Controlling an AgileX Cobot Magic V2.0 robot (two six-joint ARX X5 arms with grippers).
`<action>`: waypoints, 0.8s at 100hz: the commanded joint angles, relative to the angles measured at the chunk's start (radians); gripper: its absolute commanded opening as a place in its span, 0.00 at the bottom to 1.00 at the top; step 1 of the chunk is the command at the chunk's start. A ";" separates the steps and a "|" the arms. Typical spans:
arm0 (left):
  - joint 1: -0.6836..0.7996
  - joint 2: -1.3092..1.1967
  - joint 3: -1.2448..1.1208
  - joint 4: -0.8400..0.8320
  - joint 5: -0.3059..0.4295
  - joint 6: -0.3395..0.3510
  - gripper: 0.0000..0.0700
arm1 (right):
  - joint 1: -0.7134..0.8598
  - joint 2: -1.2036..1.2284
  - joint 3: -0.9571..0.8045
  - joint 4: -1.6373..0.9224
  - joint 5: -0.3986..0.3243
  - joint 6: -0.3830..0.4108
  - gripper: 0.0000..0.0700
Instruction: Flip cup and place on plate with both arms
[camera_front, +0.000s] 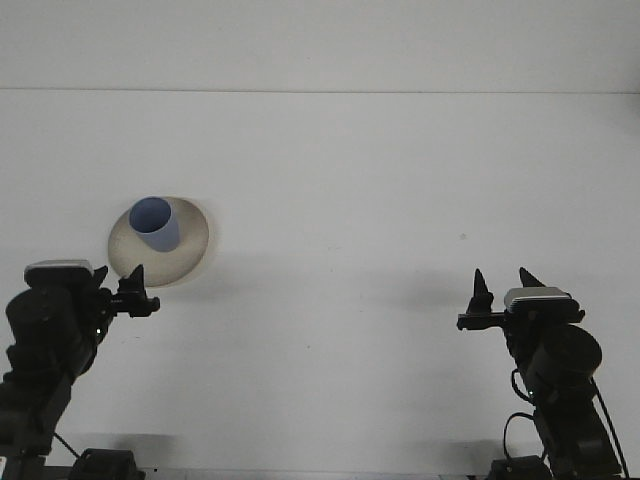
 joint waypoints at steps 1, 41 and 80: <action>-0.005 -0.055 -0.081 0.081 0.002 -0.005 0.56 | 0.002 0.006 -0.001 0.010 0.003 -0.011 0.68; -0.005 -0.219 -0.288 0.303 0.002 -0.005 0.56 | 0.002 0.006 -0.001 0.011 0.002 -0.011 0.68; -0.005 -0.220 -0.288 0.300 0.002 -0.006 0.43 | 0.002 0.006 -0.001 0.010 0.003 -0.011 0.39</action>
